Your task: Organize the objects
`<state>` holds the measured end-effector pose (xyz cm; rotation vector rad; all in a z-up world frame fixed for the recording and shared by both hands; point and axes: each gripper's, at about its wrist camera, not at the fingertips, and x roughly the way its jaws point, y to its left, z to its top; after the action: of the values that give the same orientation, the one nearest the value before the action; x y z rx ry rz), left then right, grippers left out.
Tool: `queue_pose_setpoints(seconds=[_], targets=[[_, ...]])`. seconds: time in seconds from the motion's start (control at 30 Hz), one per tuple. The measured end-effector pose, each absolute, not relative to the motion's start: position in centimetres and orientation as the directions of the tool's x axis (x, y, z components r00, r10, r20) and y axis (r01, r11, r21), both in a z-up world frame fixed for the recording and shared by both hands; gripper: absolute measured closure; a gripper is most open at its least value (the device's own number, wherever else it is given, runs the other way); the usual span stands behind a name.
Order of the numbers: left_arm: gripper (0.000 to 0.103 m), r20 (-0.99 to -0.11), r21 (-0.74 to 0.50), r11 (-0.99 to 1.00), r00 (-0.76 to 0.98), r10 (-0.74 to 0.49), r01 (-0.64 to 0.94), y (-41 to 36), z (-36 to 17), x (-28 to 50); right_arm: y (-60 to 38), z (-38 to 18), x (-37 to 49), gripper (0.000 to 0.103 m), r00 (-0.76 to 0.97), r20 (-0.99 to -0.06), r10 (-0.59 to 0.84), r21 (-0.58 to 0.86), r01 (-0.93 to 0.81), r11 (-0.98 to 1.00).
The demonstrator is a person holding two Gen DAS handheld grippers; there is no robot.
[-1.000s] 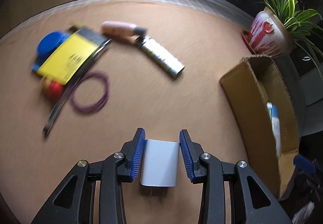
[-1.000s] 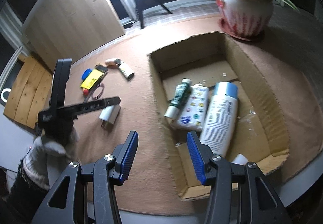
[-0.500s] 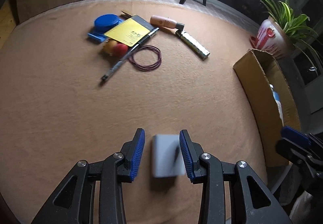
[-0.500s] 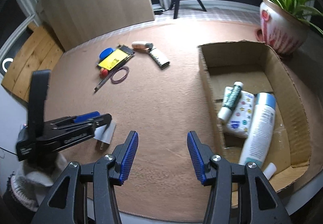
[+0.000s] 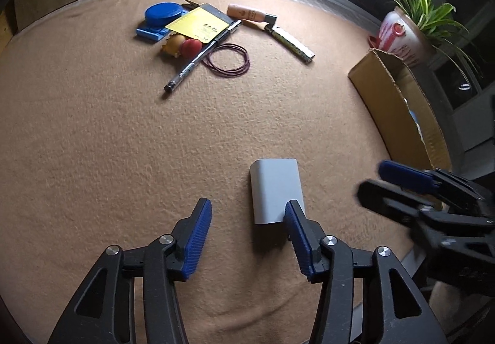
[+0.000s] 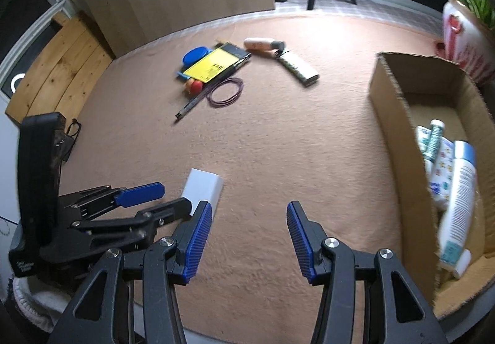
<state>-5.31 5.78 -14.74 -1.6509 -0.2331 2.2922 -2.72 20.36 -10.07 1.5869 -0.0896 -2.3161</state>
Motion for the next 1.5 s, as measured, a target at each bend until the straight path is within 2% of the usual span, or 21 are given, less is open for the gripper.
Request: queue_pose_setpoints(seconds=[0.27, 0.6, 1.17, 1.27, 1.37, 1.5], targets=[[0.043, -0.899, -0.282, -0.945, -0.297, 0.321, -0.167, 5.3, -14.7, -5.8, 20.2, -12.2, -4.4, 0.056, -0.248, -0.890, -0.382, 0.347, 0.174, -0.921], [0.043, -0.897, -0.288, -0.933, -0.281, 0.342, -0.217, 6.1, -14.8, -5.5, 20.0, -12.9, -6.0, 0.056, -0.193, -0.860, -0.472, 0.453, 0.136, -0.881], [0.043, -0.877, -0.365, -0.904, -0.244, 0.414, -0.222, 7.1, -15.7, -5.5, 16.6, -14.5, -6.2, 0.057, -0.105, -0.872, -0.478, 0.455, 0.189, -0.870], [0.045, -0.876, -0.364, -0.903, -0.245, 0.415, -0.228, 7.3, -15.8, -5.5, 16.0, -14.8, -6.3, 0.064, -0.089, -0.873, -0.480, 0.457, 0.195, -0.868], [0.058, -0.873, -0.373, -0.898, -0.239, 0.425, -0.232, 7.6, -15.8, -5.6, 15.8, -14.8, -6.3, 0.068, -0.086, -0.871, -0.484, 0.461, 0.196, -0.865], [0.058, -0.878, -0.361, -0.904, -0.243, 0.413, -0.230, 8.0, -15.6, -5.5, 15.6, -14.6, -6.1, 0.069, -0.094, -0.874, -0.476, 0.451, 0.204, -0.869]])
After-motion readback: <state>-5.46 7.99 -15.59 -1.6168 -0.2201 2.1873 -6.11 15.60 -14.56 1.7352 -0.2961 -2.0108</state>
